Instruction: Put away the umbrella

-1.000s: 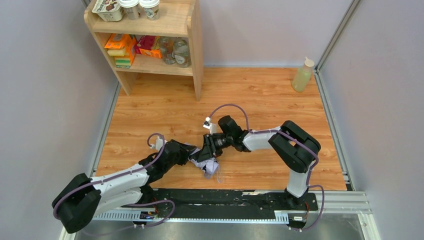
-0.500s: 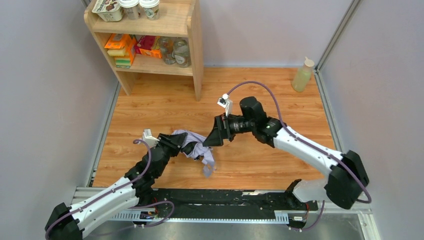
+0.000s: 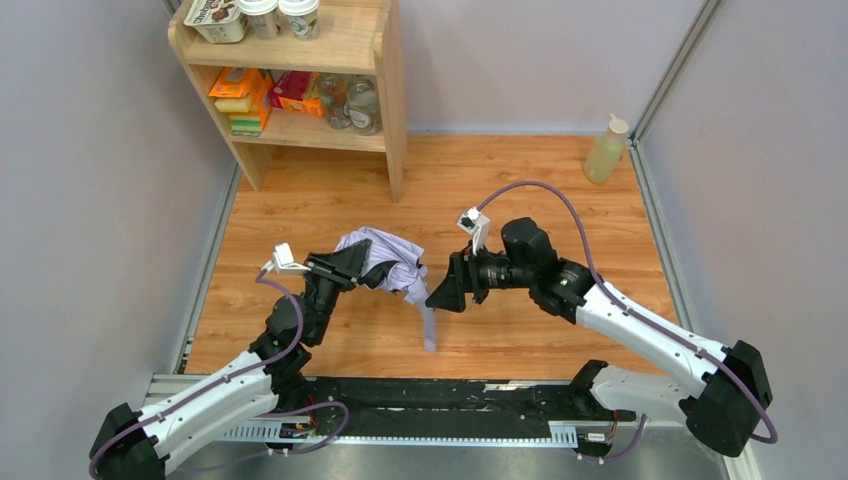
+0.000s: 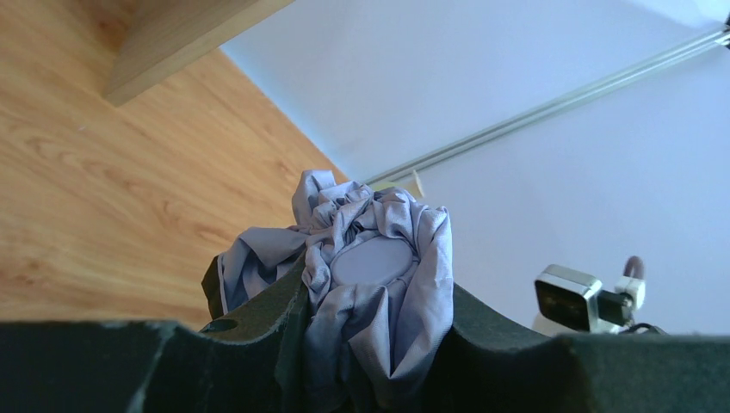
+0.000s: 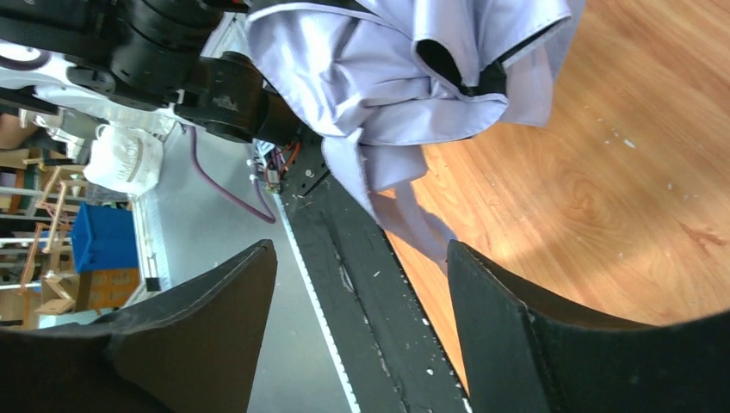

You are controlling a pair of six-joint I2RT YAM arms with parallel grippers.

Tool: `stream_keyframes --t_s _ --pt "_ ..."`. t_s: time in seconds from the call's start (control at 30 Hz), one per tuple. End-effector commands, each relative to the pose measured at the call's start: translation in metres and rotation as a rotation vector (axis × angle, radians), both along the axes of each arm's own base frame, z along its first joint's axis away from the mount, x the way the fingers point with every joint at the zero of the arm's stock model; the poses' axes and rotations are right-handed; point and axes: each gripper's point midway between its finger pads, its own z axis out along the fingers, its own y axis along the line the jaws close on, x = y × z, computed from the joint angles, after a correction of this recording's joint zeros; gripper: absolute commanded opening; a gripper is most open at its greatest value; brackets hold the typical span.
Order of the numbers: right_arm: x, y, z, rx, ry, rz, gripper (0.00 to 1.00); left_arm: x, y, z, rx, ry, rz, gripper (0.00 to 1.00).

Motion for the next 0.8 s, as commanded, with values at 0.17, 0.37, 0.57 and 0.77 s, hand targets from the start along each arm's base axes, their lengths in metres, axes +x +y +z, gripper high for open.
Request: stream_keyframes --t_s 0.17,0.37,0.57,0.77 --pt "0.0 0.022 0.008 -0.019 -0.058 0.029 0.66 -0.011 0.002 0.096 -0.111 -0.257 -0.018 0.0" --pt "0.014 0.027 -0.004 -0.059 -0.118 -0.021 0.66 -0.011 0.0 0.106 -0.128 -0.274 -0.027 0.0" --pt "0.015 0.032 -0.014 -0.058 -0.145 -0.027 0.73 -0.013 -0.002 0.123 -0.159 -0.306 -0.04 0.0" --pt "0.007 0.007 -0.009 0.067 -0.218 -0.113 1.0 -0.016 0.002 0.149 -0.171 -0.34 -0.033 0.0"
